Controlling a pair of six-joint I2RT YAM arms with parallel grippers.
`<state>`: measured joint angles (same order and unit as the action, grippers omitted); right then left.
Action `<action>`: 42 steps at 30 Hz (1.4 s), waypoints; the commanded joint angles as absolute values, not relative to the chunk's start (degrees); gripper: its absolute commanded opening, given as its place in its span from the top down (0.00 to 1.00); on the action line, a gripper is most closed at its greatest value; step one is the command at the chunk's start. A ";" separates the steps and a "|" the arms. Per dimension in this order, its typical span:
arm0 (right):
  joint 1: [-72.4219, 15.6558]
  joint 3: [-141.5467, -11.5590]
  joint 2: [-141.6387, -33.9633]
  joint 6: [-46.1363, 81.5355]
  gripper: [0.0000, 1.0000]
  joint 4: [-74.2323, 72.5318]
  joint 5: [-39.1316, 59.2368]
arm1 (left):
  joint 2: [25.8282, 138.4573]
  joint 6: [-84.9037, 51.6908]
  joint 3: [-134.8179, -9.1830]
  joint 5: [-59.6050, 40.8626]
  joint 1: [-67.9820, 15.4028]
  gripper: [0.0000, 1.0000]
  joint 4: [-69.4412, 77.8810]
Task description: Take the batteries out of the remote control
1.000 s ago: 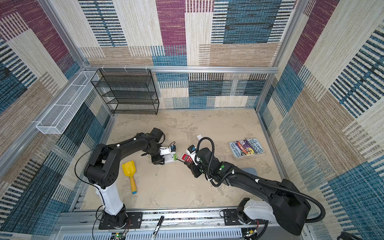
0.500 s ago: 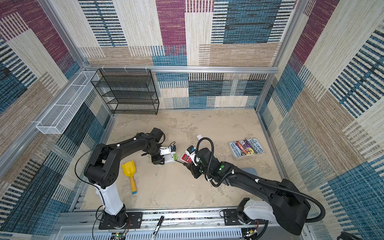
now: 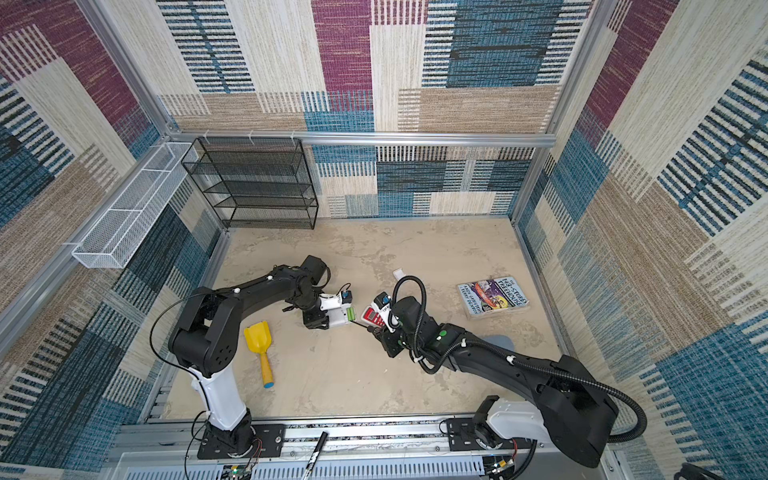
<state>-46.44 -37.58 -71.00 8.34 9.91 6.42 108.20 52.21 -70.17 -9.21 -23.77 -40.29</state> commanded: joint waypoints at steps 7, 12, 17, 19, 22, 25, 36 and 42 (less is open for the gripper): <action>-48.22 -34.17 -68.76 13.54 1.00 4.51 -0.78 | 109.70 50.80 -70.12 -9.72 -23.82 0.47 -44.91; -49.55 -28.98 -65.12 17.66 1.00 -1.69 -3.02 | 109.86 50.89 -70.37 -9.76 -23.82 0.47 -45.40; -50.13 -25.78 -63.98 19.12 1.00 -6.15 -2.30 | 110.19 50.93 -70.40 -9.67 -23.82 0.47 -45.72; -50.65 -25.41 -63.45 18.52 1.00 -6.83 -1.97 | 110.30 50.95 -70.32 -9.50 -23.82 0.47 -45.78; -51.06 -25.11 -61.06 16.93 1.00 -6.80 -1.06 | 110.35 50.98 -70.31 -9.40 -23.82 0.47 -45.75; -51.11 -25.18 -58.84 14.79 1.00 -6.05 0.32 | 110.57 50.81 -70.57 -9.14 -23.81 0.47 -45.71; -51.15 -28.34 -64.40 12.39 1.00 -3.08 0.57 | 110.65 51.66 -70.49 -7.93 -23.81 0.48 -45.71; -51.15 -29.36 -66.48 12.13 1.00 -1.85 0.97 | 110.74 52.20 -70.74 -7.56 -23.80 0.48 -45.71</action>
<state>-51.05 -28.73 -65.87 12.53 -1.67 0.45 109.43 52.29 -71.42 -8.95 -23.79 -42.11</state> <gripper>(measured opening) 0.261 0.582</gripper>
